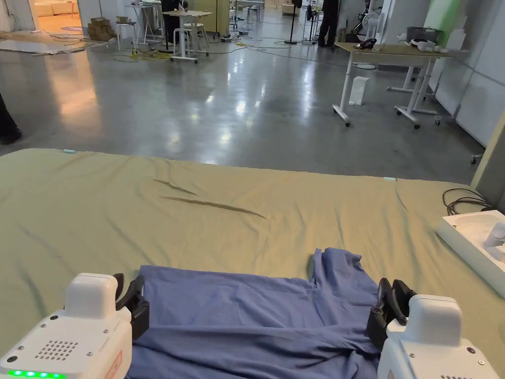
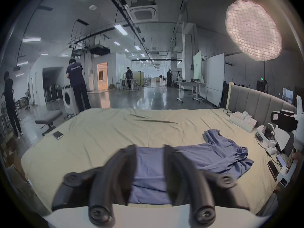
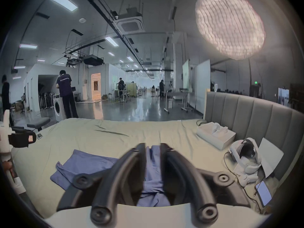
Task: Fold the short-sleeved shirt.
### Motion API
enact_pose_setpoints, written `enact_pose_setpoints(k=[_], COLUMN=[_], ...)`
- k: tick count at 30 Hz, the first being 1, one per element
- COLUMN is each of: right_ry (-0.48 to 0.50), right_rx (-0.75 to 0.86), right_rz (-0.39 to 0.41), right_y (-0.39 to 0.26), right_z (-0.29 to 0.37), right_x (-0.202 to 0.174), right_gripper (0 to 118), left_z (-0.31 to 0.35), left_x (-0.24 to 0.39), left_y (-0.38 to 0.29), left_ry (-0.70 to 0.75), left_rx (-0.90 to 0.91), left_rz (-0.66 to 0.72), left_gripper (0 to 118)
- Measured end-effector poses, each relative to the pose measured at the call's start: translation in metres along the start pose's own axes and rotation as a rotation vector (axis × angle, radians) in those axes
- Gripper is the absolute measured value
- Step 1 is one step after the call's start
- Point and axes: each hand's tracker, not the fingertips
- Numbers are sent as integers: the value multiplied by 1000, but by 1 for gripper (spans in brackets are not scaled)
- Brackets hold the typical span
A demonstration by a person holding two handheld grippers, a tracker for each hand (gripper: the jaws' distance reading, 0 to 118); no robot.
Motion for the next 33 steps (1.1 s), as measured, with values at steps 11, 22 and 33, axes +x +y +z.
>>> enact_pose_setpoints(k=[11, 22, 33], right_ry=[5, -11, -28], right_rx=[10, -105, -194], right_rz=[30, 51, 23], right_y=[0, -19, -40], right_z=[22, 8, -6], right_x=[-9, 5, 17], right_gripper=[0, 0, 0], left_z=[19, -101, -191], left_x=[-11, -97, -100], left_y=[-17, -68, -96], left_ry=[21, 0, 57], left_rx=[-74, -657, -901], left_rz=[7, 225, 217], left_gripper=[1, 32, 64])
